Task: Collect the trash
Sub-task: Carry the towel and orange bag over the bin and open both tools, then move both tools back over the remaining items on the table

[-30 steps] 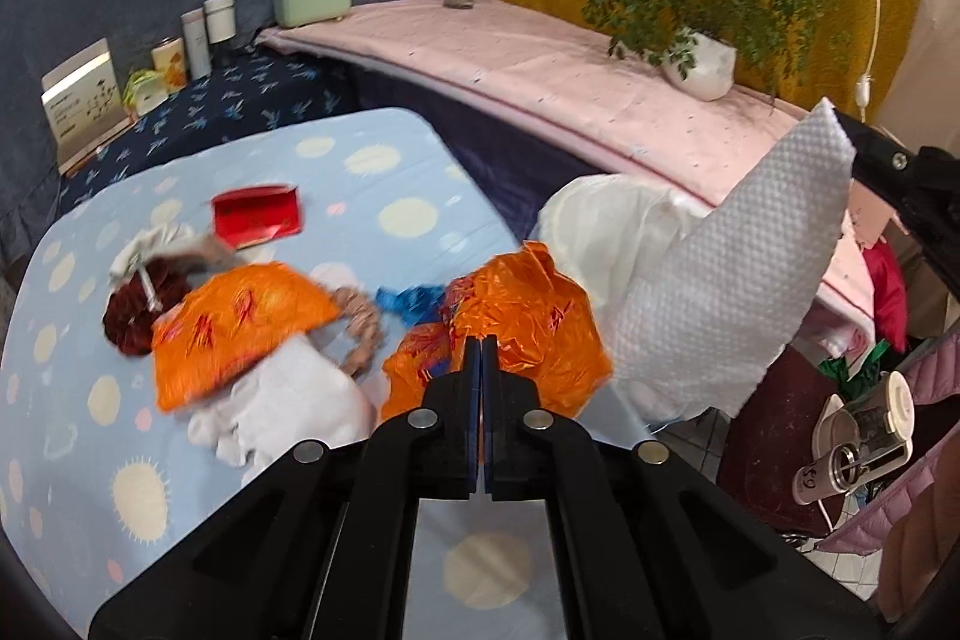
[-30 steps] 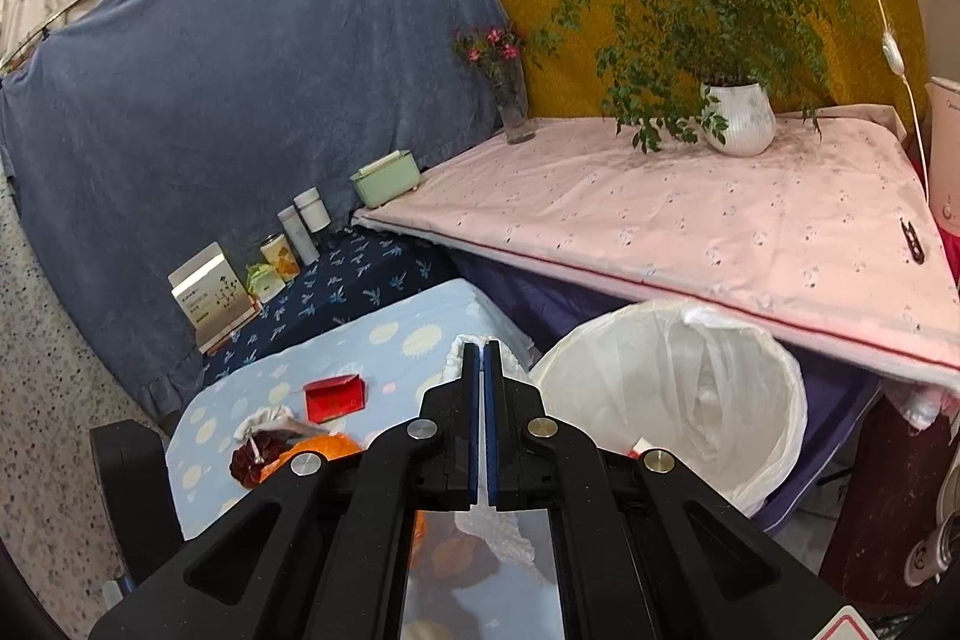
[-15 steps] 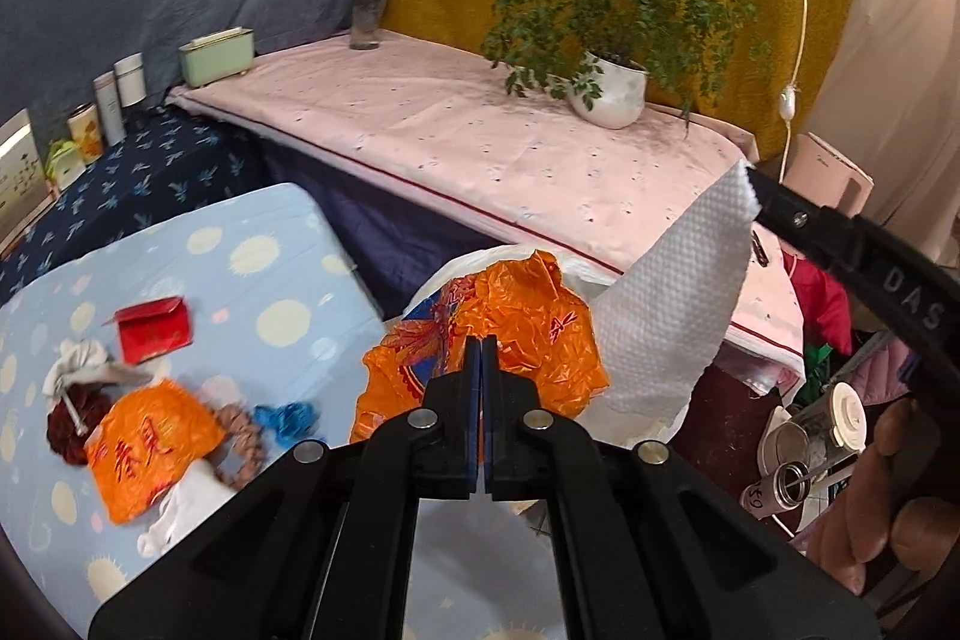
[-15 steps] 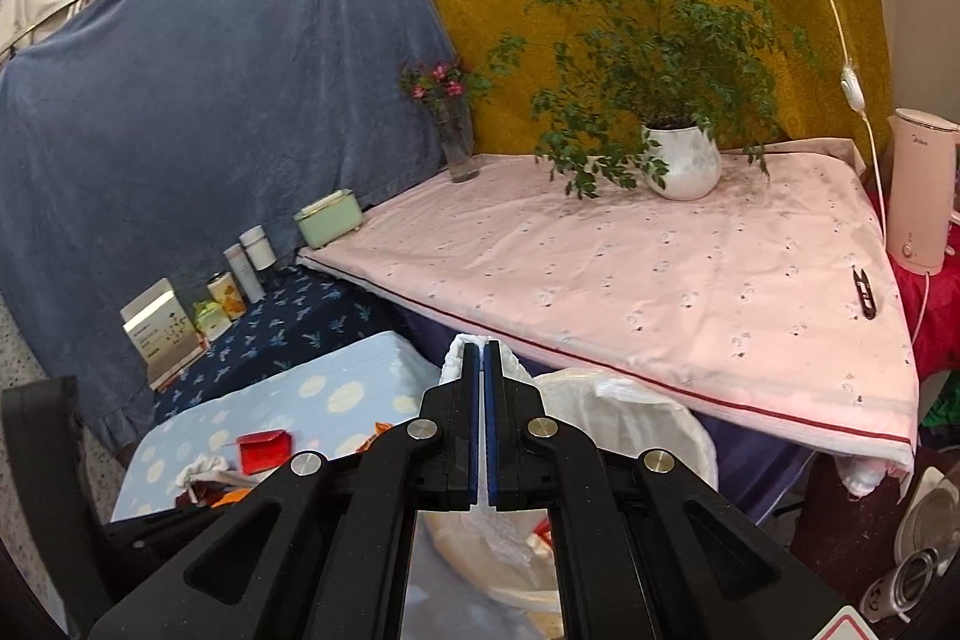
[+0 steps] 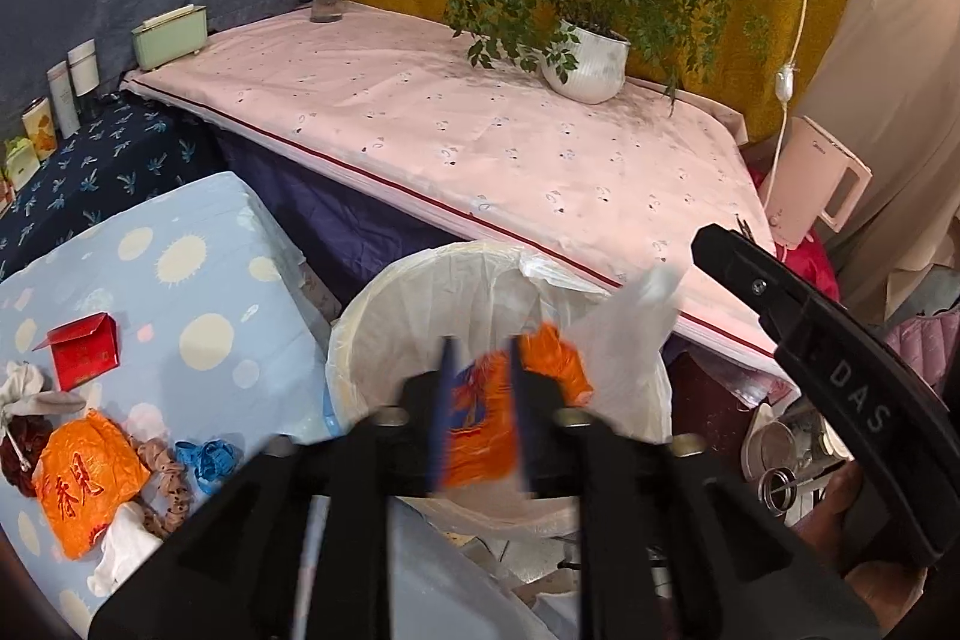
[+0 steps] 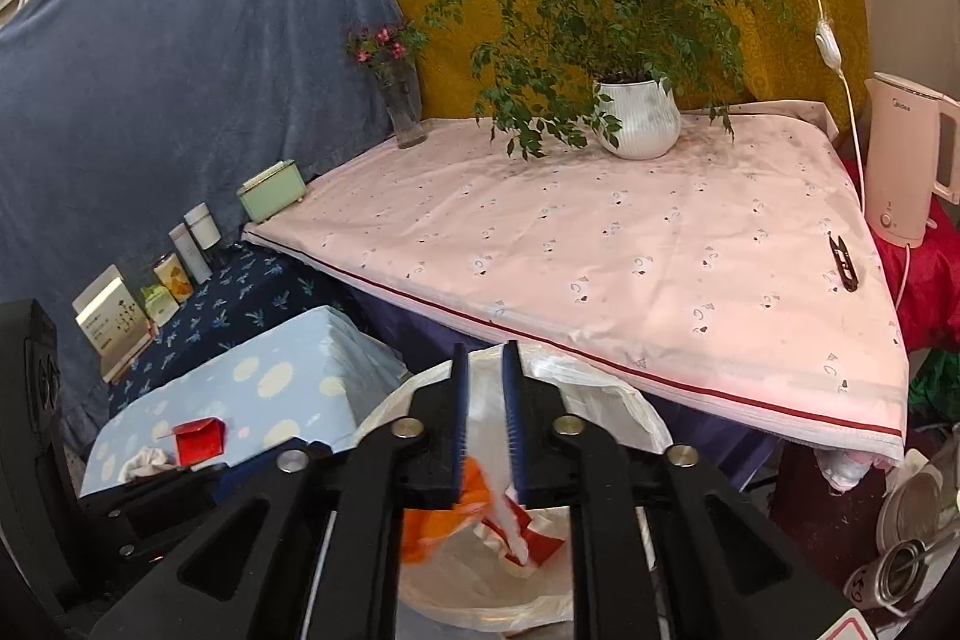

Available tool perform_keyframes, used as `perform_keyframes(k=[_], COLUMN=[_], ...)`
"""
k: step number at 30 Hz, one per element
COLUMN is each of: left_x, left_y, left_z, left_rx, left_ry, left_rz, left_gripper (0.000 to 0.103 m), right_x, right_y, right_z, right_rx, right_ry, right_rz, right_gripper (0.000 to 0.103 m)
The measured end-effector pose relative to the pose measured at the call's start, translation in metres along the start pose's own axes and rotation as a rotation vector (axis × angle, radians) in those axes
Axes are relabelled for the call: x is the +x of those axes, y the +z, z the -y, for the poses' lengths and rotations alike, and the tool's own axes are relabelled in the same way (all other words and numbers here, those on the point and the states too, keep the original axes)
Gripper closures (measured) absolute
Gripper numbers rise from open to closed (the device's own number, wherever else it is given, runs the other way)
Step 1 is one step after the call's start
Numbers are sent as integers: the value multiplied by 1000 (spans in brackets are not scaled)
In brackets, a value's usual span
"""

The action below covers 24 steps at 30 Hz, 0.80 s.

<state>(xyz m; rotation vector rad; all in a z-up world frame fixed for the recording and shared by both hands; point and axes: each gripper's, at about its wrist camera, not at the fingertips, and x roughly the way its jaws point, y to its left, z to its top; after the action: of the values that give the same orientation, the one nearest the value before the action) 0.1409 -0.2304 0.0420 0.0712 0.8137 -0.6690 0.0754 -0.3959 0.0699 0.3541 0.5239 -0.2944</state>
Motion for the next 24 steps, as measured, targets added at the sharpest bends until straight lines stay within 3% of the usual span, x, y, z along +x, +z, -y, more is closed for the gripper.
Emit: perform_keyframes(k=[2,3,10,14,24], left_x=[-3,-5,-11,-20,-46], left_y=[0,-1,-7,-14,-39], left_z=[-2,-3,-15,-24,-67], left_rx=[-9,-5,-18,-31,-108], left_ry=[33,50,93,128,227], left_rz=[23,36,28,32,37], left_gripper=[44,42,41,41,24], right_x=[-1,-1,-9,-16,-26], right_y=[-1,-2,-7,-10,-23], right_z=[0,0,-5,-13,-45], right_rx=[-5,-9,-20,-25,-54], right_ry=[-6,-9,-3,9,56], right_rz=[3,5,6,10,-5], right_gripper=[75,71,56,54,51])
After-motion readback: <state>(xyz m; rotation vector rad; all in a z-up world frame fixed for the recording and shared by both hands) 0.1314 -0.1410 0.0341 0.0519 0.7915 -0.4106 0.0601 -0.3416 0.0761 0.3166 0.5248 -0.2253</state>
